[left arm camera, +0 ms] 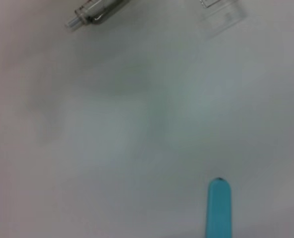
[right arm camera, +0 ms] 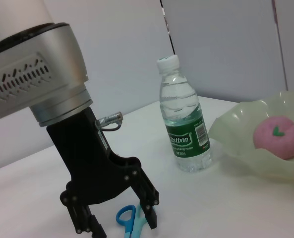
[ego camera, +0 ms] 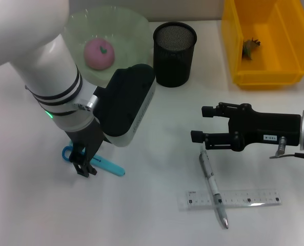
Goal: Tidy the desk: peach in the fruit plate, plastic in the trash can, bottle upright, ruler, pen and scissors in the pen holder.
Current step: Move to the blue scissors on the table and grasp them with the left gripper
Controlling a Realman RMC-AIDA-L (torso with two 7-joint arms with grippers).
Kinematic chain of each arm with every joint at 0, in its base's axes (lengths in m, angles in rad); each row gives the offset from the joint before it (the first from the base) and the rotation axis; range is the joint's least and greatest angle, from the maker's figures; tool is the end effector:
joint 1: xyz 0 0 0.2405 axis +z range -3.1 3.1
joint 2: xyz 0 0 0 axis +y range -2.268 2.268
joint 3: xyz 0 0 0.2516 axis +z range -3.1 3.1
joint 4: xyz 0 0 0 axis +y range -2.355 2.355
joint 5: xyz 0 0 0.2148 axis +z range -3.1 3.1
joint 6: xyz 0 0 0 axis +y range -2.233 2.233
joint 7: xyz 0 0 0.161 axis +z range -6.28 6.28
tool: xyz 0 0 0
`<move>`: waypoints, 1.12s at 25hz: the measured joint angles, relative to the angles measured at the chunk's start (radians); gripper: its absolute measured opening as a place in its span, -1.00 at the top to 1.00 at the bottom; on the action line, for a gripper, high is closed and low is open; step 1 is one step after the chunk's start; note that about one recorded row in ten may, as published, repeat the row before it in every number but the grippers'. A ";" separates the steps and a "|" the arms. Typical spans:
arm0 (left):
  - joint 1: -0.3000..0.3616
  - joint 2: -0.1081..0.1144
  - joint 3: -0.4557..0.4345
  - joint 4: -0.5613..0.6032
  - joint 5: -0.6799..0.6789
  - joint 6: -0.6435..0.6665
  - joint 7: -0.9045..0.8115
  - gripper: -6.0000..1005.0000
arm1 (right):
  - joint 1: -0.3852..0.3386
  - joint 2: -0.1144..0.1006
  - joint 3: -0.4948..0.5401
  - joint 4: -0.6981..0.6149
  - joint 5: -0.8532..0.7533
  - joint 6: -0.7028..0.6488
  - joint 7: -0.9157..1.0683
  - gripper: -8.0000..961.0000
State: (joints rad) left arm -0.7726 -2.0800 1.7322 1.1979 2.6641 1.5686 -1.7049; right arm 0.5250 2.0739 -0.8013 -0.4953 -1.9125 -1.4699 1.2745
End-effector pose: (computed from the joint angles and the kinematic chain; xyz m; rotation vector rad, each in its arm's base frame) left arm -0.1619 0.3456 -0.0698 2.7887 -0.6913 -1.0683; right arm 0.2619 0.3250 -0.0479 -2.7549 0.6494 0.7084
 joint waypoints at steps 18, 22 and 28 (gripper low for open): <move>-0.012 0.000 0.003 -0.008 0.012 -0.011 -0.019 -0.54 | -0.004 0.002 -0.003 -0.004 0.002 -0.008 0.016 -0.73; -0.040 0.000 -0.027 -0.017 0.011 0.012 -0.051 -0.54 | -0.002 -0.001 -0.005 -0.007 0.003 -0.010 0.015 -0.73; -0.098 0.000 -0.111 -0.041 0.011 0.090 -0.078 -0.53 | 0.004 -0.007 -0.005 -0.009 0.002 -0.010 0.018 -0.72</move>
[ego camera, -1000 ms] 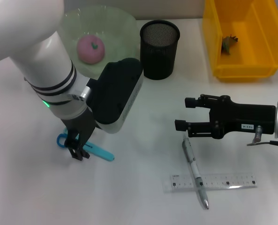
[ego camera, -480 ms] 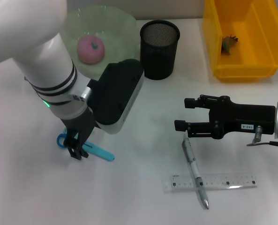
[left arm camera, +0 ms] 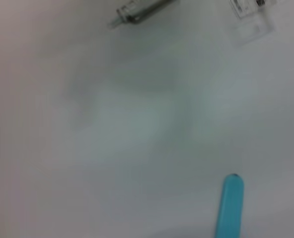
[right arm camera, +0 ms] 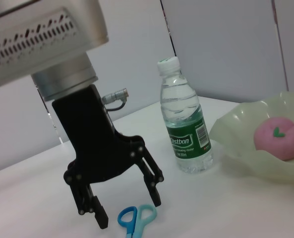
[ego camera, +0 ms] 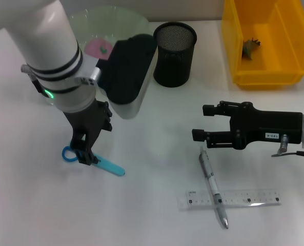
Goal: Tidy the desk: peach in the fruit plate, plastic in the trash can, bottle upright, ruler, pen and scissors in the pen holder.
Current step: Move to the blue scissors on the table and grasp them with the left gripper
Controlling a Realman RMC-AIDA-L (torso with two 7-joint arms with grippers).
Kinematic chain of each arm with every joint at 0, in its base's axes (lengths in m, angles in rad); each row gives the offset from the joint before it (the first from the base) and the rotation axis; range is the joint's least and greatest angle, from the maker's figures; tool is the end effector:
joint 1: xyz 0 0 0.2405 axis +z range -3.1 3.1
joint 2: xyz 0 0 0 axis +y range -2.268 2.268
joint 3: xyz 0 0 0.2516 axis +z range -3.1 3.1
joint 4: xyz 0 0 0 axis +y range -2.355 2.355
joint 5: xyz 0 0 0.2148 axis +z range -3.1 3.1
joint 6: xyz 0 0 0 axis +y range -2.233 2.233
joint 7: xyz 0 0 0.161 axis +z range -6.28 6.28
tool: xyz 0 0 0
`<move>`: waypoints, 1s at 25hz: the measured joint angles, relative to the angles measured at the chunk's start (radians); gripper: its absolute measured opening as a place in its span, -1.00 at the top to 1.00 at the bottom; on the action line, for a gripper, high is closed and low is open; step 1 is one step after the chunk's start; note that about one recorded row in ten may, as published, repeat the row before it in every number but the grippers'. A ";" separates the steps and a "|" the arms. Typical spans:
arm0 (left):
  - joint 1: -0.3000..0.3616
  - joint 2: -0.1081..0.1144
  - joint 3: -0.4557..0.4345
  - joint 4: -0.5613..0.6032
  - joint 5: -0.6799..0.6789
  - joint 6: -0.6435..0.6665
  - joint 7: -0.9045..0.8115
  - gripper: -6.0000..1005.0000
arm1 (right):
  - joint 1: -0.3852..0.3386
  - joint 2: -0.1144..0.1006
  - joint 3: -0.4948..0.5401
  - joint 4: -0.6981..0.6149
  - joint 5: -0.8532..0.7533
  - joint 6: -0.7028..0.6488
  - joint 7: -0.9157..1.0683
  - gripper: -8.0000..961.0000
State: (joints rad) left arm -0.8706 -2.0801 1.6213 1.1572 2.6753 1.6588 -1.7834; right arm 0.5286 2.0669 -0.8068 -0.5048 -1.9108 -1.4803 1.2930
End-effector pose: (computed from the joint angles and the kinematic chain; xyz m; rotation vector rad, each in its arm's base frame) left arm -0.1425 0.3590 -0.0539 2.8384 -0.5230 -1.0841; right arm 0.2604 0.3268 -0.0441 -2.7622 0.6516 0.7088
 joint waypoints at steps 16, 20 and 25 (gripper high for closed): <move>-0.077 0.000 -0.013 -0.054 -0.005 0.036 -0.030 -0.53 | -0.005 -0.011 0.006 0.006 -0.005 0.012 0.003 -0.72; -0.067 0.000 0.013 -0.043 0.006 0.019 -0.031 -0.52 | -0.005 -0.012 0.006 0.004 -0.005 0.020 0.010 -0.72; -0.044 0.000 0.045 -0.043 0.002 0.025 -0.034 -0.52 | -0.001 -0.008 -0.001 0.004 -0.006 0.043 0.009 -0.72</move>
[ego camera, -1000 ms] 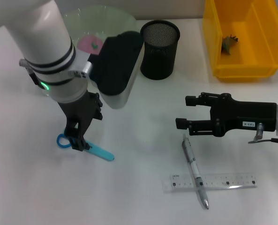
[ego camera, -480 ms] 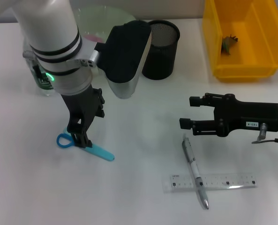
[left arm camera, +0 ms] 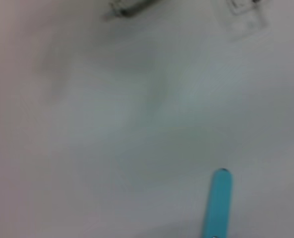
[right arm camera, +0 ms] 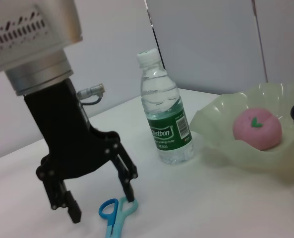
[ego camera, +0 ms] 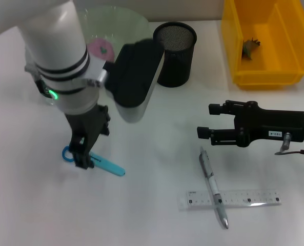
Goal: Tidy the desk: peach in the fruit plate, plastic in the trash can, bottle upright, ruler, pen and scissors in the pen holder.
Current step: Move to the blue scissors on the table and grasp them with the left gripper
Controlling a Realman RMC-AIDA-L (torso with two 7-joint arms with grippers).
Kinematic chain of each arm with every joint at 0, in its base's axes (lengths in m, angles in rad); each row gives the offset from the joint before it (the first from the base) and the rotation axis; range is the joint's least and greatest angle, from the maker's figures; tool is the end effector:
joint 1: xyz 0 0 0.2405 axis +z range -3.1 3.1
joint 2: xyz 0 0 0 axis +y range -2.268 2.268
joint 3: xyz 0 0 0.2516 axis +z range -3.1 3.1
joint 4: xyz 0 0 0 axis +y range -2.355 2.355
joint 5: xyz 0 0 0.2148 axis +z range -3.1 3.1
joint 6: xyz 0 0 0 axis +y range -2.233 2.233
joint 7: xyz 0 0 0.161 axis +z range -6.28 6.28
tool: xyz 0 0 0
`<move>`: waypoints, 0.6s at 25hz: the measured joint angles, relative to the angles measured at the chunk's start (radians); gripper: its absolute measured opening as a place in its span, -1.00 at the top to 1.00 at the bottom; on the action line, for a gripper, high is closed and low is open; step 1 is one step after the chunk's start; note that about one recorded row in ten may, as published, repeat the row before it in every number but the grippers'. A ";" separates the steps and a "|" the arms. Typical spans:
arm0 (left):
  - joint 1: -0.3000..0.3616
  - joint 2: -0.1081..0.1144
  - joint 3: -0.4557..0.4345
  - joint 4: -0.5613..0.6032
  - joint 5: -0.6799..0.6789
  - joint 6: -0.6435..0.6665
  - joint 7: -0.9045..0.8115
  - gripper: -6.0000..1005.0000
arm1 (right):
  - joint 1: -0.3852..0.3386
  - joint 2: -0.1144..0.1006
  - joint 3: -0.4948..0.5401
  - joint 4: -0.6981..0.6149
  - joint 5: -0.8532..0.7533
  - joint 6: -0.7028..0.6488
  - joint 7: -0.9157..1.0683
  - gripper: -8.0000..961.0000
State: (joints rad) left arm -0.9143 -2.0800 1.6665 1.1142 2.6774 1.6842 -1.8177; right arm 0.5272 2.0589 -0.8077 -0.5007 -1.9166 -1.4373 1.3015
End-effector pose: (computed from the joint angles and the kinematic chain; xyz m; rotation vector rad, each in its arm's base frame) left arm -0.1403 0.3558 -0.0587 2.7715 -0.5119 -1.1515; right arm 0.2684 0.3314 -0.0424 -2.7321 0.6761 0.6586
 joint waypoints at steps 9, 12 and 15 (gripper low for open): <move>0.027 0.000 0.049 -0.006 -0.023 -0.017 0.003 -0.52 | 0.001 0.006 -0.011 0.000 -0.001 -0.009 -0.011 -0.73; 0.028 0.000 0.060 -0.010 -0.018 -0.032 0.011 -0.52 | 0.002 0.007 -0.013 0.004 -0.003 -0.021 -0.016 -0.73; 0.027 0.000 0.063 -0.021 -0.017 -0.036 0.014 -0.51 | 0.002 0.008 -0.013 0.002 -0.012 -0.051 -0.016 -0.73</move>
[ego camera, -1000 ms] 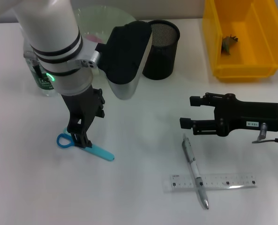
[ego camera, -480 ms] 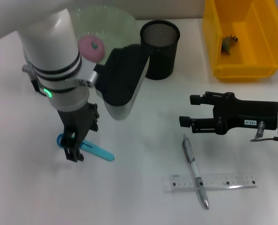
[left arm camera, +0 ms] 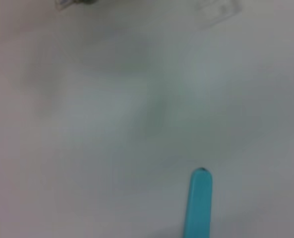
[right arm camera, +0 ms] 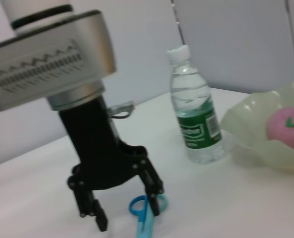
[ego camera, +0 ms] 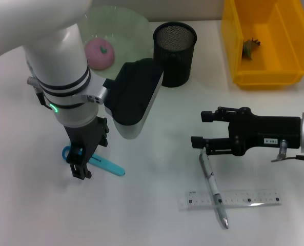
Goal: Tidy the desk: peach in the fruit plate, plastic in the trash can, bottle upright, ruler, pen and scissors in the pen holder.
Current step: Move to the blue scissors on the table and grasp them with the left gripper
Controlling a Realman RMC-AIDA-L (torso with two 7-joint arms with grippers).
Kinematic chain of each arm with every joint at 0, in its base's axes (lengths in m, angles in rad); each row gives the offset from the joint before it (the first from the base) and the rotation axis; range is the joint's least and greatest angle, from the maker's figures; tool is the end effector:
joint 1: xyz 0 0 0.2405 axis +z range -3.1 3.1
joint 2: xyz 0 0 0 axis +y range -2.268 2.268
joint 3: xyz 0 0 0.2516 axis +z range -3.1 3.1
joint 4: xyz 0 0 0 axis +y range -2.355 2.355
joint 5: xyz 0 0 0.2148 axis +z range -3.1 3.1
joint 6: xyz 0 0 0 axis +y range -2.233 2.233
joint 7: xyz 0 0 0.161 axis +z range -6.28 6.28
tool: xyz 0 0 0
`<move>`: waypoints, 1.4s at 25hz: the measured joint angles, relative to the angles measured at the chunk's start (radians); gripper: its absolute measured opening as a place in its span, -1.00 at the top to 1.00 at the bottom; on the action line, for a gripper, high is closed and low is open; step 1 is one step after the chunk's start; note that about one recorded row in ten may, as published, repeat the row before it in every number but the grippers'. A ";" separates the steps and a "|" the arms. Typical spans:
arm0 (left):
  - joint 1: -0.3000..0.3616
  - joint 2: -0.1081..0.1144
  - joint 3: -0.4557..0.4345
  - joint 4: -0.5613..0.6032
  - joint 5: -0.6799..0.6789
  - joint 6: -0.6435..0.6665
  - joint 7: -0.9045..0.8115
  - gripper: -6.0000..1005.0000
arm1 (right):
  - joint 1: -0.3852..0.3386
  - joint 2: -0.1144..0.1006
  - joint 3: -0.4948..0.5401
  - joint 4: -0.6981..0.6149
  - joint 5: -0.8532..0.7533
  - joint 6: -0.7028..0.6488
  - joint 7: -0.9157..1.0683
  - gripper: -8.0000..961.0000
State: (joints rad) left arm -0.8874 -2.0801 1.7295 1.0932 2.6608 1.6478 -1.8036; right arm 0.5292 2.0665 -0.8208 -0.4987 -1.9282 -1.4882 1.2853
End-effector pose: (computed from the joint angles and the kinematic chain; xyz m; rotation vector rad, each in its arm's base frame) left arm -0.1531 0.3482 -0.0689 2.7284 -0.5424 -1.1580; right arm 0.2613 0.3222 -0.0481 -2.7978 0.6413 0.6870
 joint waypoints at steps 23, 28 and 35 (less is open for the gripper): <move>-0.051 0.000 0.030 -0.072 -0.009 -0.051 -0.007 -0.50 | 0.000 0.009 -0.052 -0.028 -0.074 -0.021 -0.016 -0.72; -0.053 0.000 0.030 -0.079 -0.011 -0.051 -0.003 -0.50 | -0.001 0.009 -0.047 -0.030 -0.072 -0.020 -0.017 -0.72; -0.051 0.000 0.069 -0.089 -0.024 -0.070 -0.002 -0.50 | -0.008 0.009 -0.041 -0.031 -0.071 -0.026 -0.015 -0.72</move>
State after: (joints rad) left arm -0.9380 -2.0800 1.7984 1.0041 2.6367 1.5780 -1.8052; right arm 0.5209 2.0755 -0.8623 -0.5293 -1.9989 -1.5142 1.2698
